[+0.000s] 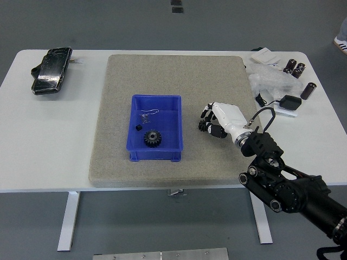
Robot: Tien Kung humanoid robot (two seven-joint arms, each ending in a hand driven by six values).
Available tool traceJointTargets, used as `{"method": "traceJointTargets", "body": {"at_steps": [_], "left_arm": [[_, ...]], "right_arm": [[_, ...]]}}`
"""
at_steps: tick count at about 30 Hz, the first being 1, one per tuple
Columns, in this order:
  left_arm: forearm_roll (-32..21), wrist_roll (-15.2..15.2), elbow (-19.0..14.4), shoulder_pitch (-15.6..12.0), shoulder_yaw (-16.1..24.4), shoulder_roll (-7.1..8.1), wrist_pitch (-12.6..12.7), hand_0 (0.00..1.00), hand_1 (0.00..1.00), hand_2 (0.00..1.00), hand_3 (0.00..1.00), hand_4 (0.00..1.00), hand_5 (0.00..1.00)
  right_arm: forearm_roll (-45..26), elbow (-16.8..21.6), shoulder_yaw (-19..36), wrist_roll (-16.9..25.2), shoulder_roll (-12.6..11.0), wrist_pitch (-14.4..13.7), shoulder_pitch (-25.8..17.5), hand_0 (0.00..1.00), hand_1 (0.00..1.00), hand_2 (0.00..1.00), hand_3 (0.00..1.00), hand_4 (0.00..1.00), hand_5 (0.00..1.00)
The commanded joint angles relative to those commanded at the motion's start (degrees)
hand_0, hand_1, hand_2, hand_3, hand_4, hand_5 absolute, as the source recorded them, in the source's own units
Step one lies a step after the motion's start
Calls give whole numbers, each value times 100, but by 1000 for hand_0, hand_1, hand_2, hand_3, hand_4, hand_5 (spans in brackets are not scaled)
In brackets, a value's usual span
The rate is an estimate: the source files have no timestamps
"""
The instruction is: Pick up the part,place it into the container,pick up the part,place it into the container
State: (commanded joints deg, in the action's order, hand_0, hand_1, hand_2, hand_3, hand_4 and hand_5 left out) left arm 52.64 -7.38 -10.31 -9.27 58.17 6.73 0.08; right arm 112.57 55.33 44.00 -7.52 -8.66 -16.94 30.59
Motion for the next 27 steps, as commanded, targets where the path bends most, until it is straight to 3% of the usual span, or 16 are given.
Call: {"method": "traceJointTargets", "body": {"at_steps": [4, 5, 10, 11, 16, 17, 27], "left_arm": [[2, -5, 0, -2, 0, 0, 1, 666, 576, 572, 624, 697, 194], [-1, -6, 0, -3, -2, -1, 0, 666, 577, 573, 623, 698, 193], [1, -7, 0, -1, -9, -4, -3, 666, 577, 573, 623, 698, 193], [2, -7, 0, -1, -9, -5, -3, 666, 576, 573, 623, 701, 196], [11, -11, 0, -2, -2, -5, -2, 666, 576, 573, 623, 701, 196], [10, -11, 0, -1, -2, -4, -2, 666, 577, 573, 624, 702, 197], [1, -9, 0, 8, -14, -2, -4, 666, 576, 573, 623, 702, 197]], "right_arm": [[-175, 32, 52, 85, -17, 123, -2, 695, 624, 647, 668, 239, 71], [-199, 36, 50, 94, -20, 169, -3, 731, 691, 797, 773, 512, 278], [-132, 36, 27, 71, -11, 400, -10, 731, 691, 797, 773, 512, 278], [-113, 41, 28, 69, -9, 421, -11, 712, 683, 846, 878, 804, 475], [-73, 53, 11, 67, -7, 446, 5, 712, 683, 846, 878, 804, 475], [-72, 45, 1, 64, -6, 447, 10, 678, 661, 842, 880, 879, 536], [-75, -144, -233, -16, 9, 515, 57, 651, 634, 794, 855, 888, 543]]}}
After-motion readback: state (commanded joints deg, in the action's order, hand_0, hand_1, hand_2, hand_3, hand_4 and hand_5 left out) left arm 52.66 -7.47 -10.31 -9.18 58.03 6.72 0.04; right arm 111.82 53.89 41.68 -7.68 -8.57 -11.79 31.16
